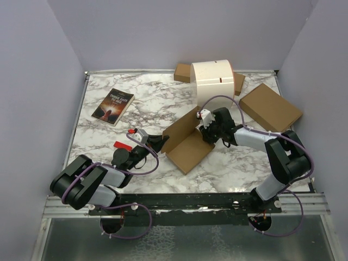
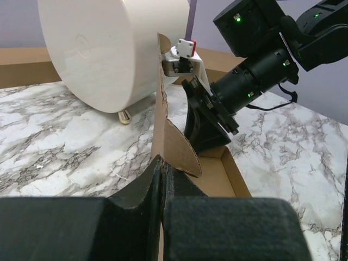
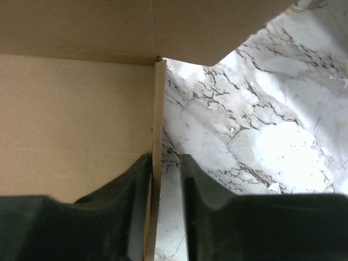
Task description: Fold the paper box
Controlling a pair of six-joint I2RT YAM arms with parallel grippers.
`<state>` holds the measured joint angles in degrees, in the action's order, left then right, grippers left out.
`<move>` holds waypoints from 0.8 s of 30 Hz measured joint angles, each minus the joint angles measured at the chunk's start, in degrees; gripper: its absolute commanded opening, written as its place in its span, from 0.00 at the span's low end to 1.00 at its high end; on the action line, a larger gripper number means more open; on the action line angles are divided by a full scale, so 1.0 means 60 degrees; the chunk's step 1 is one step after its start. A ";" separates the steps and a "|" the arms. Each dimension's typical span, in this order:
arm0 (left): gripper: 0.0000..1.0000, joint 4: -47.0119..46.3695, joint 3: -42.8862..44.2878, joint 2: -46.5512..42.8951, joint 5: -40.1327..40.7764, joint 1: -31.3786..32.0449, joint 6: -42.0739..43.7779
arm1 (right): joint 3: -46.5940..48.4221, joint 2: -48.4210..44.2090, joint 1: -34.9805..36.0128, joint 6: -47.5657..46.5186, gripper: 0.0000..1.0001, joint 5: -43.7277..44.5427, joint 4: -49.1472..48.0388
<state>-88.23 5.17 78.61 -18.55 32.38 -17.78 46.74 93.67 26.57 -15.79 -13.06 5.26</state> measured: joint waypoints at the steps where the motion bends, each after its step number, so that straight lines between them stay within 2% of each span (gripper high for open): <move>1: 0.00 0.0000 0.0000 0.0011 0.0007 0.0000 0.0004 | -0.0087 -0.0047 0.0000 0.0080 0.21 0.0066 -0.0131; 6: 0.00 -0.0004 0.0004 0.0062 0.0033 0.0000 0.0029 | -0.0229 -0.0095 0.0066 0.0178 0.06 0.0259 -0.0463; 9: 0.00 -0.0007 0.0004 0.0066 0.0040 0.0000 0.0033 | -0.0233 -0.0095 0.0087 0.0200 0.07 0.0310 -0.0550; 10: 0.00 -0.0004 0.0004 0.0066 0.0040 0.0004 0.0033 | -0.0233 -0.0095 0.0087 0.0197 0.13 0.0317 -0.0572; 11: 0.00 -0.0007 0.0004 0.0073 0.0044 0.0004 0.0036 | -0.0233 -0.0095 0.0087 0.0197 0.26 0.0313 -0.0579; 13: 0.00 -0.0007 0.0004 0.0098 0.0080 0.0004 0.0058 | -0.0229 -0.0098 0.0087 0.0171 0.45 0.0291 -0.0561; 16: 0.00 -0.0011 0.0011 0.0193 0.0182 0.0000 0.0113 | -0.0229 -0.0229 0.0091 0.0051 0.62 0.0215 -0.0350; 24: 0.00 -0.0007 0.0321 0.0831 0.0182 -0.0004 0.0393 | -0.0219 -0.1464 -0.0095 -0.1122 0.75 -0.0463 0.0820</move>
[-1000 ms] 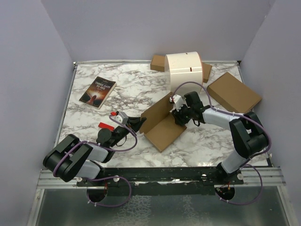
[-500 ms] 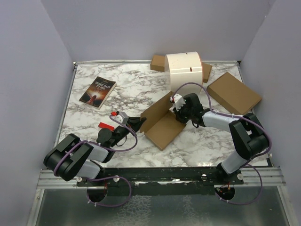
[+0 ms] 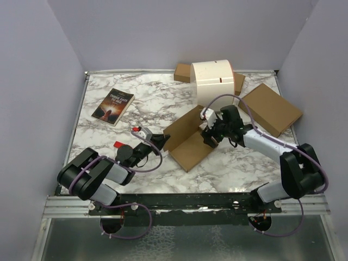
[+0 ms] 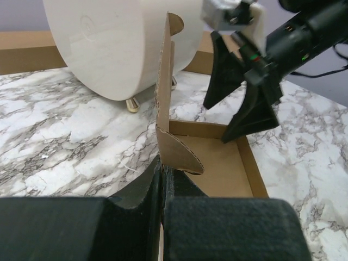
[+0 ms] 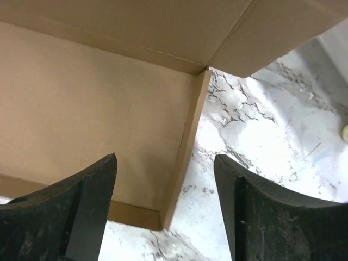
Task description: Fold the paper box
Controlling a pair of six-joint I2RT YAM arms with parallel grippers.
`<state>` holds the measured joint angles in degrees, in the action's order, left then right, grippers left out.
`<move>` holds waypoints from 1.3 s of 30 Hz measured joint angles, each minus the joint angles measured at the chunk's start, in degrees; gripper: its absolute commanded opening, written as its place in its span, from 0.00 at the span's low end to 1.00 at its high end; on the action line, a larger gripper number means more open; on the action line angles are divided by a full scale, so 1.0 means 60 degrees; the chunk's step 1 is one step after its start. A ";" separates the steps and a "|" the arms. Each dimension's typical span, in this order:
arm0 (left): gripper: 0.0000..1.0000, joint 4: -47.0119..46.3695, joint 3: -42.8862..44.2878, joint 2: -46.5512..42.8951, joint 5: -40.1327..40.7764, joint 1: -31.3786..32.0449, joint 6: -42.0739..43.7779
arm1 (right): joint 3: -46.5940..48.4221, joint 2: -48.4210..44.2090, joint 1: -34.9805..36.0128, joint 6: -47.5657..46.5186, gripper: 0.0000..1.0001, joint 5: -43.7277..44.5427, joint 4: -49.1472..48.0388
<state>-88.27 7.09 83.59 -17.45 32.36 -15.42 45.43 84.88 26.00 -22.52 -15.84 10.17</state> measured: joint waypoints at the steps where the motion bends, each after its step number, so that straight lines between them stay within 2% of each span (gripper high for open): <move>1: 0.00 -0.0007 0.0015 0.0131 -0.0022 -0.0022 0.0044 | 0.0011 -0.0164 -0.0095 -0.0197 0.76 -0.0222 0.0164; 9: 0.00 -0.0004 0.0514 0.0576 -0.0725 -0.0696 -0.0029 | 0.0390 -0.0801 -0.2503 -0.1446 0.76 -0.2488 0.1494; 14: 0.00 0.0000 0.1308 0.1158 -0.2007 -0.1428 -0.0688 | 0.0386 -0.1694 -0.2932 -0.1723 0.77 -0.3880 0.1949; 17: 0.14 -0.0004 0.1825 0.1647 -0.2860 -0.1789 -0.1195 | 0.0386 -0.2455 -0.2936 -0.1687 0.77 -0.4790 0.1880; 21: 0.40 0.0004 0.2175 0.1963 -0.3453 -0.1960 -0.1592 | 0.0386 -0.2805 -0.2932 -0.1435 0.77 -0.5712 0.1752; 25: 0.54 0.0022 0.2197 0.1825 -0.3370 -0.2051 -0.1774 | 0.0390 -0.2699 -0.2936 -0.1202 0.78 -0.6211 0.1759; 27: 0.59 0.0160 0.2193 0.1406 -0.3075 -0.2084 -0.1734 | 0.0390 -0.2692 -0.2936 -0.1100 0.79 -0.6295 0.1745; 29: 0.63 0.0951 0.2189 0.0484 -0.2554 -0.2091 -0.1577 | 0.0386 -0.2699 -0.2936 -0.1038 0.79 -0.6320 0.1683; 34: 0.72 0.3770 0.2149 -0.2324 -0.0798 -0.2116 -0.1158 | 0.0178 -0.2863 -0.2936 -0.1031 0.79 -0.6641 0.1399; 39: 0.73 0.6357 0.1698 -0.4739 0.1002 -0.2146 -0.1224 | 0.0106 -0.2907 -0.2932 -0.1027 0.79 -0.6969 0.1322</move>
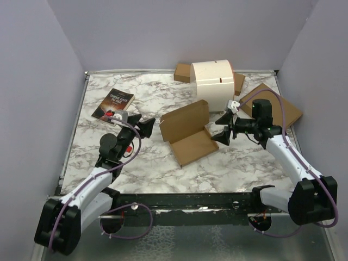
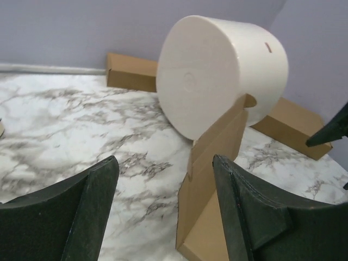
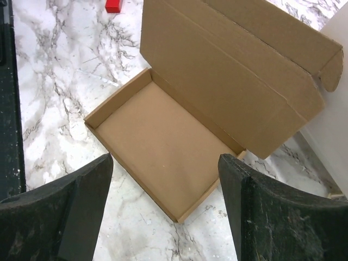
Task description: Fold the paper box
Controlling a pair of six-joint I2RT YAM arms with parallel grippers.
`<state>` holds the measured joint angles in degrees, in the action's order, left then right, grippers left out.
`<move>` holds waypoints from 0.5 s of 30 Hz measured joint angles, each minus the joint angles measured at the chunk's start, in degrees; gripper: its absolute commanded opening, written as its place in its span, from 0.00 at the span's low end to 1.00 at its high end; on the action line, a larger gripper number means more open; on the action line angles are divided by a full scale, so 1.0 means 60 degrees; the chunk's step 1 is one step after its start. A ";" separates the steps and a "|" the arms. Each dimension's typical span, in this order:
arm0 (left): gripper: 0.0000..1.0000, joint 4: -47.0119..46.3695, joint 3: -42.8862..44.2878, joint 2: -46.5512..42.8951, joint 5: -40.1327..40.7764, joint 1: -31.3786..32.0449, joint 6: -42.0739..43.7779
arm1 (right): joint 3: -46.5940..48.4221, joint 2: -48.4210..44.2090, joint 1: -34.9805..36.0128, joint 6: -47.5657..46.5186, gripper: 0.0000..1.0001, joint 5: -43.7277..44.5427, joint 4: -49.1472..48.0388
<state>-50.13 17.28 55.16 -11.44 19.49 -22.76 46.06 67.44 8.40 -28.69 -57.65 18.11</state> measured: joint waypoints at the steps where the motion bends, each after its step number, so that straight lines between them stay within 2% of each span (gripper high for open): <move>1: 0.72 0.0641 -0.0055 -0.0452 0.0317 0.0000 -0.0098 | 0.0000 0.0000 0.0000 0.0000 0.79 -0.0051 -0.0015; 7: 0.67 0.3825 -0.0025 -0.1730 0.1523 -0.0047 -0.1326 | -0.0011 -0.0018 -0.0004 0.0208 0.80 -0.0273 -0.0080; 13: 0.65 0.6455 0.0040 -0.1708 0.2375 -0.0069 -0.2867 | 0.0579 0.0335 0.0000 0.0583 0.81 -0.0754 0.0299; 15: 0.60 0.7165 0.0084 -0.1559 0.2685 -0.0069 -0.3260 | 0.0834 0.0521 -0.0004 0.0619 0.82 -0.0780 0.0313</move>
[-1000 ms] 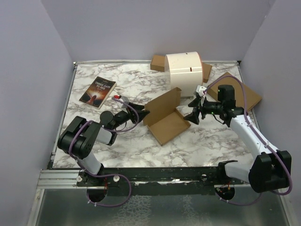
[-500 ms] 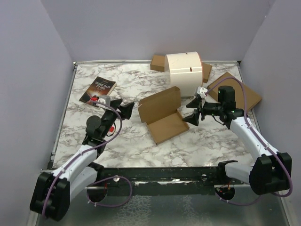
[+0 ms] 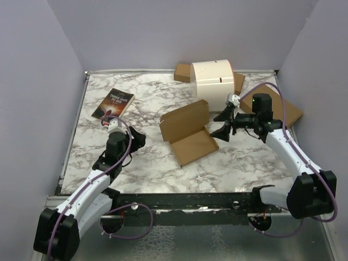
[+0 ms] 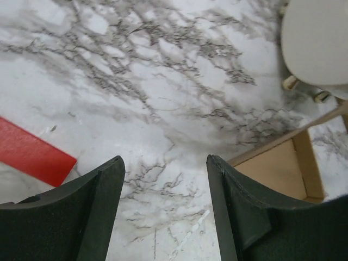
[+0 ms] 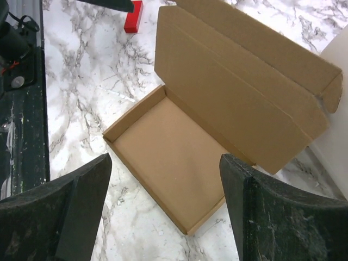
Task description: Fold the paper box
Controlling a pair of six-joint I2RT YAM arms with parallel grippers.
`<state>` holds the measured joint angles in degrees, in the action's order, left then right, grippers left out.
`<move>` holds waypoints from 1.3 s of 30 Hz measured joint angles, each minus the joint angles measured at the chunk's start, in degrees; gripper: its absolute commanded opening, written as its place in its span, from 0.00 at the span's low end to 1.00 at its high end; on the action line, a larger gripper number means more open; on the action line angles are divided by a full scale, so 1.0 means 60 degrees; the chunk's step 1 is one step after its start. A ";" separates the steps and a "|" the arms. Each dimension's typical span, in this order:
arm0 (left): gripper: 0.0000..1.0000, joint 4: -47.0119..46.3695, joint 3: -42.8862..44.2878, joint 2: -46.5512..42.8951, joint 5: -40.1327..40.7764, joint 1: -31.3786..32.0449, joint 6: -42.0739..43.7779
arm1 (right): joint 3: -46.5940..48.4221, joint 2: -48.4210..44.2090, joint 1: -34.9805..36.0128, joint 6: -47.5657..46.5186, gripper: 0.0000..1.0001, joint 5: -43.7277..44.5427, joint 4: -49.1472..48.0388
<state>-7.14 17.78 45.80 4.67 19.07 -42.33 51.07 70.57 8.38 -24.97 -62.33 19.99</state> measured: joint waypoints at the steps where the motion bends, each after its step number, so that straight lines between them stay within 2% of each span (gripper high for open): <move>1: 0.59 0.0404 0.0069 0.0124 0.0237 0.0000 -0.0211 | 0.0004 0.0018 -0.0022 0.0036 0.82 0.0022 -0.0015; 7: 0.55 0.2473 0.0914 0.1169 0.2087 0.0000 -0.1421 | -0.0448 -0.0051 -0.0066 0.0233 0.82 0.0117 -0.0051; 12: 0.55 0.4000 0.2262 0.2739 0.3697 -0.0015 -0.2470 | -0.0470 -0.0069 -0.0106 0.0310 0.82 0.0313 -0.0117; 16: 0.54 0.4736 0.3085 0.4102 0.4426 -0.0062 -0.2929 | -0.0474 -0.0102 -0.0124 0.0368 0.82 0.0390 -0.0131; 24: 0.52 0.5807 0.4248 0.5920 0.4809 -0.0106 -0.3366 | -0.0525 -0.0211 -0.0229 0.0375 0.83 0.0528 -0.0270; 29: 0.50 0.6040 0.4258 0.6091 0.4863 -0.0124 -0.3512 | -0.0550 -0.0211 -0.0229 0.0375 0.82 0.0532 -0.0284; 33: 0.43 0.5989 0.4153 0.6113 0.4863 -0.0182 -0.3592 | -0.0561 -0.0211 -0.0229 0.0379 0.82 0.0546 -0.0302; 39: 0.40 0.5978 0.3960 0.6277 0.4863 -0.0251 -0.3712 | -0.0561 -0.0211 -0.0255 0.0379 0.82 0.0561 -0.0328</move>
<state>28.73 41.54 83.46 33.85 17.56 -64.60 47.70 69.30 6.85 -22.70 -58.96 18.02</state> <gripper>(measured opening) 0.418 0.823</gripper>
